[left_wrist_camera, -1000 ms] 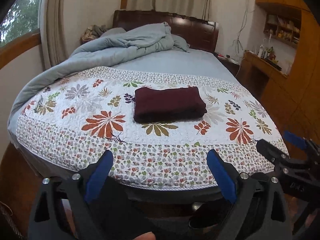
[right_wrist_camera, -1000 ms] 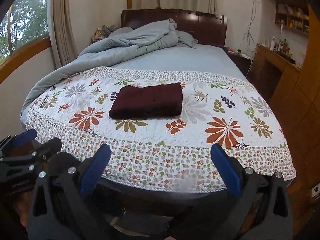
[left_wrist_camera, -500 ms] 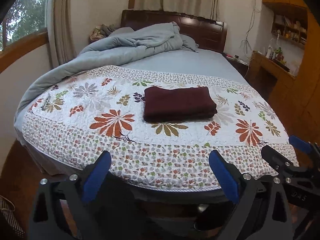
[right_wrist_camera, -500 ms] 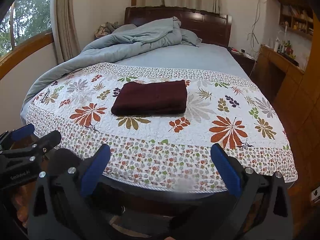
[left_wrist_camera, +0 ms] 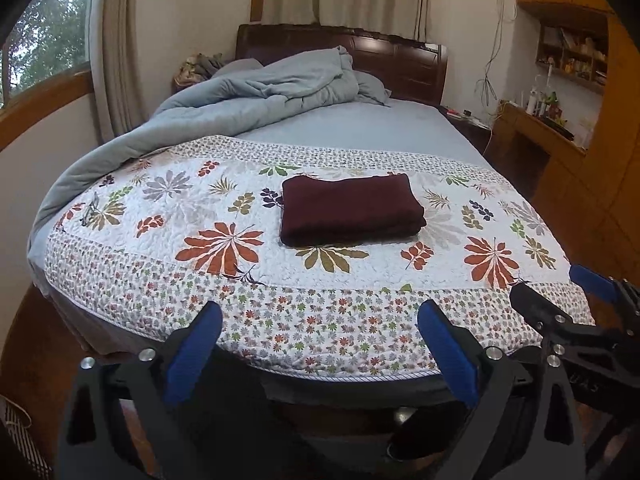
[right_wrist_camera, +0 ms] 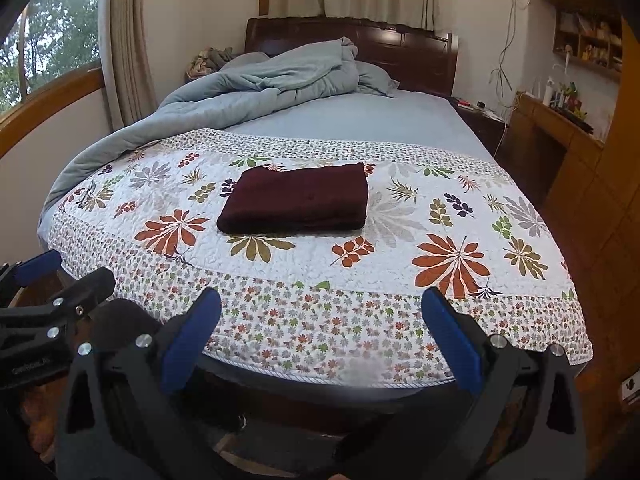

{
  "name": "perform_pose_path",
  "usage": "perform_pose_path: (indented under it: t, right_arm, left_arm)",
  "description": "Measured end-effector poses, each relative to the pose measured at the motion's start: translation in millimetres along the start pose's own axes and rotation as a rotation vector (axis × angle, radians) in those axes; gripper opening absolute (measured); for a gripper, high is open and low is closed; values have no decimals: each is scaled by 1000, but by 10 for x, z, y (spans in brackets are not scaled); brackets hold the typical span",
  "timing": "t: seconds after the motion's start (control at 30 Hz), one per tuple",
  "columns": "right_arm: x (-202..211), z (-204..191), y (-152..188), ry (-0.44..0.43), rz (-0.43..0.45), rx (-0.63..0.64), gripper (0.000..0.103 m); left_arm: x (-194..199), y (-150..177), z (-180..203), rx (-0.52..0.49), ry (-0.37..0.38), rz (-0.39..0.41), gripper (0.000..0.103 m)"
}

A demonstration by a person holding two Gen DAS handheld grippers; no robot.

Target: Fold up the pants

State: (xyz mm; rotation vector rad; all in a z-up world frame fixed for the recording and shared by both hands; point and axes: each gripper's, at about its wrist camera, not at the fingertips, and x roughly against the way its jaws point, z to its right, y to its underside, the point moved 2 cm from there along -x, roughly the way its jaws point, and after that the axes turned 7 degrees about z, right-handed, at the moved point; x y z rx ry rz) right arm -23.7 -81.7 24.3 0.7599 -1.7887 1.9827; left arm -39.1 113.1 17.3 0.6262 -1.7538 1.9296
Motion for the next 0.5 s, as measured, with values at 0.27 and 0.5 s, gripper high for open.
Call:
perform_pose_path:
  t: [0.27,0.5]
  right_arm:
    - [16,10,-13,1,7,-5,100]
    - [29,-6,-30,1,14,4,100]
  left_arm:
    - [47,-8,2,-8,-23,14,99]
    - [64,-7,-35,5,-26,13,98]
